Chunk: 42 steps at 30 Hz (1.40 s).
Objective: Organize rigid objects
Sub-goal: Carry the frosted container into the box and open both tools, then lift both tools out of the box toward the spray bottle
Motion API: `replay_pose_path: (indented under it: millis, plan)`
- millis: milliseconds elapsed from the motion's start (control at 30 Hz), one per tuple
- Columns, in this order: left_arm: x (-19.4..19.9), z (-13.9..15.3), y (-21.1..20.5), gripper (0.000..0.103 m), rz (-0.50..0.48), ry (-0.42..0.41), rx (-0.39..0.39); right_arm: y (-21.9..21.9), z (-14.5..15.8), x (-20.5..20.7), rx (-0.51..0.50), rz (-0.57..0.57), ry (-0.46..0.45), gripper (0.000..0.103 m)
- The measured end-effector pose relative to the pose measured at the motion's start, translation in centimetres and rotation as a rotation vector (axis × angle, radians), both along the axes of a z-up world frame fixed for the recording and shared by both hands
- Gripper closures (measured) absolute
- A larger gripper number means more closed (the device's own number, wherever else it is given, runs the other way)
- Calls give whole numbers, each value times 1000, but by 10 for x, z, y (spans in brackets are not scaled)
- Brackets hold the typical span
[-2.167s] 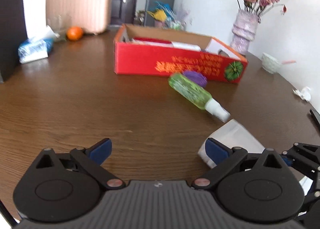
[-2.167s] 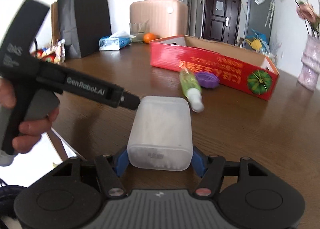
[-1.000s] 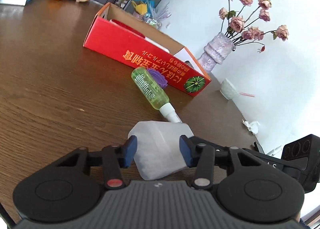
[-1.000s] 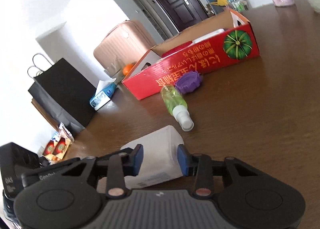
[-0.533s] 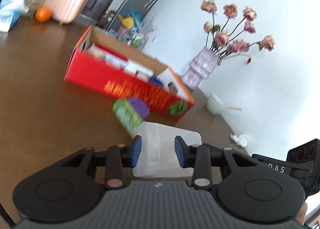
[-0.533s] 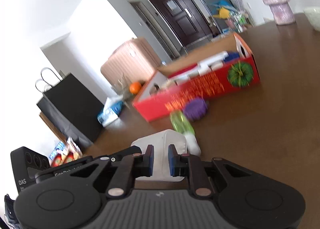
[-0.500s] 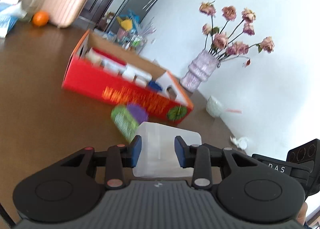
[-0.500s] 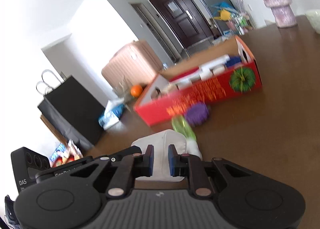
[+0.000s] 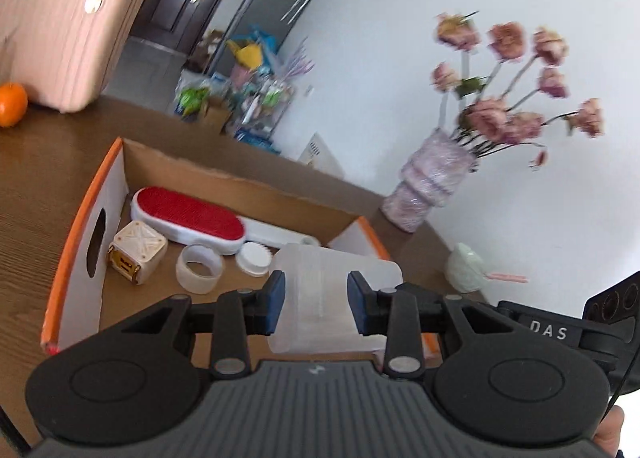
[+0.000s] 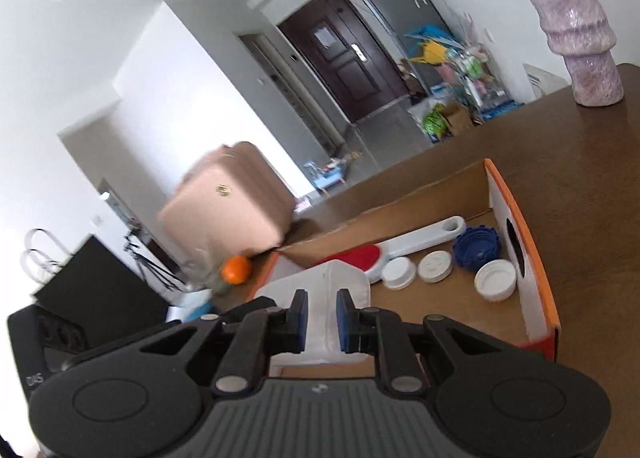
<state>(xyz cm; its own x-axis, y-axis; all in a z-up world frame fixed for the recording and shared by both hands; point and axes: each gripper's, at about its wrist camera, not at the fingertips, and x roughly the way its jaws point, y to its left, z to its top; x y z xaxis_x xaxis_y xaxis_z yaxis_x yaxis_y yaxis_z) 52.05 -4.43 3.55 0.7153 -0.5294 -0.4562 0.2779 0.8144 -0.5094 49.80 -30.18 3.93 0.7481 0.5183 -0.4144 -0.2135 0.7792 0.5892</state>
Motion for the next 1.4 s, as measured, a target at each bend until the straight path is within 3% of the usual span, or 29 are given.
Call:
replay_pose_path:
  millis: [200, 300, 533, 633, 700, 733, 867, 900, 967, 1067, 1200, 1400]
  plan:
    - [28, -34, 1, 69, 13, 89, 68, 10, -39, 43, -35, 1, 108, 88]
    - [30, -45, 5, 69, 4, 123, 64, 16, -52, 49, -42, -10, 147, 86]
    - [35, -42, 11, 66, 29, 122, 108, 20, -54, 50, -110, -31, 135, 85]
    - [26, -32, 16, 53, 38, 87, 167, 15, -39, 41, -163, -49, 103, 84]
    - [15, -23, 20, 46, 49, 55, 236, 12, -25, 32, -218, -42, 69, 77]
    - [7, -18, 24, 43, 55, 33, 276, 10, -18, 27, -252, -36, 51, 68]
    - [-30, 3, 41, 3, 146, -100, 426, 3, 7, -4, -436, -43, -31, 43]
    - [-41, 7, 45, 0, 182, -143, 470, 1, 12, -15, -496, -71, -54, 38]
    - [-60, 14, 51, 0, 217, -209, 550, 0, 19, -33, -588, -109, -96, 11]
    - [-83, 24, 62, 0, 226, -225, 566, -8, 25, -56, -653, -158, -121, 8]
    - [-110, 35, 69, 0, 223, -234, 546, -20, 34, -82, -586, -176, -111, 8]
    - [-144, 46, 71, 0, 225, -258, 559, -15, 48, -114, -569, -177, -141, 8]
